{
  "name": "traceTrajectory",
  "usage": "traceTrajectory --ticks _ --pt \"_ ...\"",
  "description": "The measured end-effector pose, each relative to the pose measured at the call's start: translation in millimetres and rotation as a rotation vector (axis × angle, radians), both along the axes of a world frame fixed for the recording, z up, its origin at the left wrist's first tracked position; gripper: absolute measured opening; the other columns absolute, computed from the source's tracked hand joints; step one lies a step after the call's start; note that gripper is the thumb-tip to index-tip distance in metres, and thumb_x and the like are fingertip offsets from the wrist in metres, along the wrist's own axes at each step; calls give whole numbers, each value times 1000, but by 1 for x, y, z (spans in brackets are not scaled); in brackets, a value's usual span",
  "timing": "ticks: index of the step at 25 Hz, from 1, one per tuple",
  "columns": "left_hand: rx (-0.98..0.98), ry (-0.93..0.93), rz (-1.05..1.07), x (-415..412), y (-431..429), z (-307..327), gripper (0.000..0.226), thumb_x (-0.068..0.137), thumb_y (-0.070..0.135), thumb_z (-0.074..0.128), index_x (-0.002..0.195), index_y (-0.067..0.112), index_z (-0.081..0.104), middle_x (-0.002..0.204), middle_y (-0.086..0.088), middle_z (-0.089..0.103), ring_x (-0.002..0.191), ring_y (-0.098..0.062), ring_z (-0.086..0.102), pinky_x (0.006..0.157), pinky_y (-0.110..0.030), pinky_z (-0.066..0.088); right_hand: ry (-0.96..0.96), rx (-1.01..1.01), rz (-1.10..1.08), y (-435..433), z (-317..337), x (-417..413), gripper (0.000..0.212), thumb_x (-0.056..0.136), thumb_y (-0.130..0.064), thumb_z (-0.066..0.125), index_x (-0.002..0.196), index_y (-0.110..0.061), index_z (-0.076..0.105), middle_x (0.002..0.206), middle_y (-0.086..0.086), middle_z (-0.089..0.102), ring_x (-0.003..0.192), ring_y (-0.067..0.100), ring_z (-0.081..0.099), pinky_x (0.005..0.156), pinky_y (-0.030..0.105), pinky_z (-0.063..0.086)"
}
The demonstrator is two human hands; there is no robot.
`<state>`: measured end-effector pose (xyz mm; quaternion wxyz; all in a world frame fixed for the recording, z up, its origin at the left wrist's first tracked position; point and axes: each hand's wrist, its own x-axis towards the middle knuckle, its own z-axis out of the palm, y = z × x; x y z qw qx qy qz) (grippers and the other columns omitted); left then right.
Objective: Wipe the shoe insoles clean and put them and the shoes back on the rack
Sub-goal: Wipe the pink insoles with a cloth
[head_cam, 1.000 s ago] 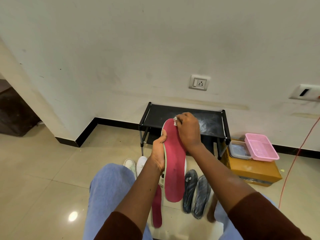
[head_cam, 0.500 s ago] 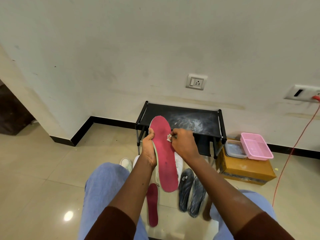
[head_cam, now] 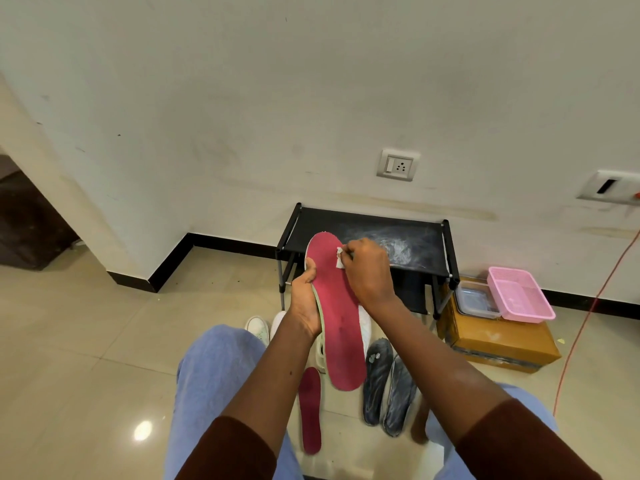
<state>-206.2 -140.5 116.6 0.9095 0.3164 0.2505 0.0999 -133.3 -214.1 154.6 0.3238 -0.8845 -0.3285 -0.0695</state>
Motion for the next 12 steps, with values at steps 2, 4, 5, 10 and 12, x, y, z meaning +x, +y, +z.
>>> traceTrajectory --ticks 2,4,5,10,12 --pt "-34 2 -35 -2 -6 1 44 99 43 32 101 12 64 79 -10 73 69 -23 71 70 -37 52 -20 38 0 7 6 2 23 92 -12 52 91 3 69 94 18 66 86 27 60 76 29 44" --pt "-80 6 -75 -3 -10 1 45 99 44 34 107 11 64 88 -13 72 78 -25 71 76 -38 54 -9 47 35 14 10 1 23 92 -10 50 95 3 69 98 19 65 90 27 60 80 32 46" --pt "-94 -6 -78 -2 -10 2 46 99 44 34 110 11 62 93 -14 71 83 -26 70 80 -38 54 5 25 76 16 11 -2 22 92 -7 49 96 3 69 99 19 65 90 27 60 81 31 46" --pt "-141 -46 48 6 6 -3 68 90 65 34 111 11 69 113 -15 66 109 -26 62 97 -38 48 93 -89 284 12 9 -19 26 89 0 48 102 -3 70 102 16 67 93 26 61 94 34 42" --pt "-118 -41 55 6 9 -3 77 87 71 27 80 13 77 83 -9 72 82 -21 71 75 -32 56 120 -64 311 9 9 -20 24 89 -3 53 107 -6 69 109 13 67 98 23 61 93 24 40"
